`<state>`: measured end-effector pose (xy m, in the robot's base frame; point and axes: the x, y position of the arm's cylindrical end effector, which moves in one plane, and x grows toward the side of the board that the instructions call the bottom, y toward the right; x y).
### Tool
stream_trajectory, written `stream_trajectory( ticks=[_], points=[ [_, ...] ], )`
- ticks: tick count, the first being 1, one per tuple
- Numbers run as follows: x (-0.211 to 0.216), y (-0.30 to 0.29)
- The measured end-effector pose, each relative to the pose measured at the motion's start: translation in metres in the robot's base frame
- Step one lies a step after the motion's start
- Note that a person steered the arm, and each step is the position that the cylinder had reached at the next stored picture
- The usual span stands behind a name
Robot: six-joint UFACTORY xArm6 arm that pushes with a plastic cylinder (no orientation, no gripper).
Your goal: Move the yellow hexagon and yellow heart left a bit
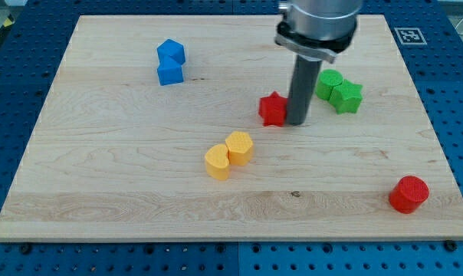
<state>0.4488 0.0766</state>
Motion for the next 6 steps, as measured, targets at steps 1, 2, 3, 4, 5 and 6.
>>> stream_trajectory(
  ticks=[1,2,3,4,5,6],
  points=[
    [-0.001,-0.034],
    [-0.009,-0.046],
    [-0.009,-0.026],
    [-0.005,-0.025],
    [0.033,-0.036],
    [0.055,-0.075]
  ],
)
